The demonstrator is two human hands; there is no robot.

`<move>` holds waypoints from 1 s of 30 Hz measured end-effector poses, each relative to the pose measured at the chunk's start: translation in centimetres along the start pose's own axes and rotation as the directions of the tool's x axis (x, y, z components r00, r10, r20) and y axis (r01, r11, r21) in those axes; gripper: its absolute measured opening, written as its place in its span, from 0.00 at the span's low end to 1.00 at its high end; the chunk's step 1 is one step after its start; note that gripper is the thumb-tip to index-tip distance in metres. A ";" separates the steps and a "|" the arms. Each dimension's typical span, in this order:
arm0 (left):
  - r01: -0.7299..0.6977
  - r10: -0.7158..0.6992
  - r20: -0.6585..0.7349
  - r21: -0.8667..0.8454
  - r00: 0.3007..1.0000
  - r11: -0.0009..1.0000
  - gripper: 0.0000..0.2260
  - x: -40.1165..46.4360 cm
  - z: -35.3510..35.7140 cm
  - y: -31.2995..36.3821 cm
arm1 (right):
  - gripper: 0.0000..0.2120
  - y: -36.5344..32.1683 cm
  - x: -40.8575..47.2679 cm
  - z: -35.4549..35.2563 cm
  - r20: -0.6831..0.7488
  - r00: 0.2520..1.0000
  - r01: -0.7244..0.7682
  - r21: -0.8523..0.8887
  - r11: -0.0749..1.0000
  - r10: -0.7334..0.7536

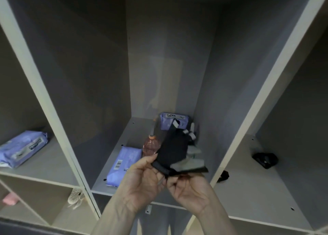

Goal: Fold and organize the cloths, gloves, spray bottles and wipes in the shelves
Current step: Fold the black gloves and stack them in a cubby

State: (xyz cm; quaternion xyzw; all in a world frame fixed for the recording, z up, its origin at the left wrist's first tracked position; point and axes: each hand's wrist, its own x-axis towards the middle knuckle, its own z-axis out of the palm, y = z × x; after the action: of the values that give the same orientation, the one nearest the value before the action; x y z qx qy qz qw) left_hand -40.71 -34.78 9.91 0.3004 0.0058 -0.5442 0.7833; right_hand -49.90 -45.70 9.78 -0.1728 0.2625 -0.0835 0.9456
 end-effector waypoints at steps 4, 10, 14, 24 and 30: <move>-0.041 0.045 0.036 -0.091 0.998 0.995 0.19 -0.5 0.0 -0.5 | 0.12 0.0 0.2 -0.8 0.061 0.990 0.138 -0.290 0.947 -0.126; -0.132 0.125 0.162 0.037 0.979 0.991 0.32 -1.6 0.2 -1.4 | 0.23 0.4 -0.8 -0.1 0.323 0.915 0.360 -0.390 0.847 -0.241; -0.171 0.164 0.226 0.012 0.960 0.985 0.27 -2.0 0.7 -2.2 | 0.19 0.5 -0.3 0.7 0.121 0.867 0.493 -0.341 0.800 -0.483; -0.158 0.285 -0.321 0.368 0.903 0.916 0.18 -2.6 0.8 -0.8 | 0.20 0.6 -1.2 0.7 0.103 0.663 0.643 -0.585 0.494 -0.741; -0.414 0.475 0.150 0.747 0.867 0.519 0.20 -3.0 2.7 1.9 | 0.15 0.0 -1.9 0.5 0.346 0.680 0.631 -0.725 0.276 -0.646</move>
State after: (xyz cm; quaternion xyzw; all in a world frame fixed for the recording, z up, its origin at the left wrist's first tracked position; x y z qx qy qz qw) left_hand -41.11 -33.10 14.02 0.6107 -0.2708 -0.2653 0.6953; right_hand -51.29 -45.06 11.06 -0.6675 0.1865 -0.3281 0.6418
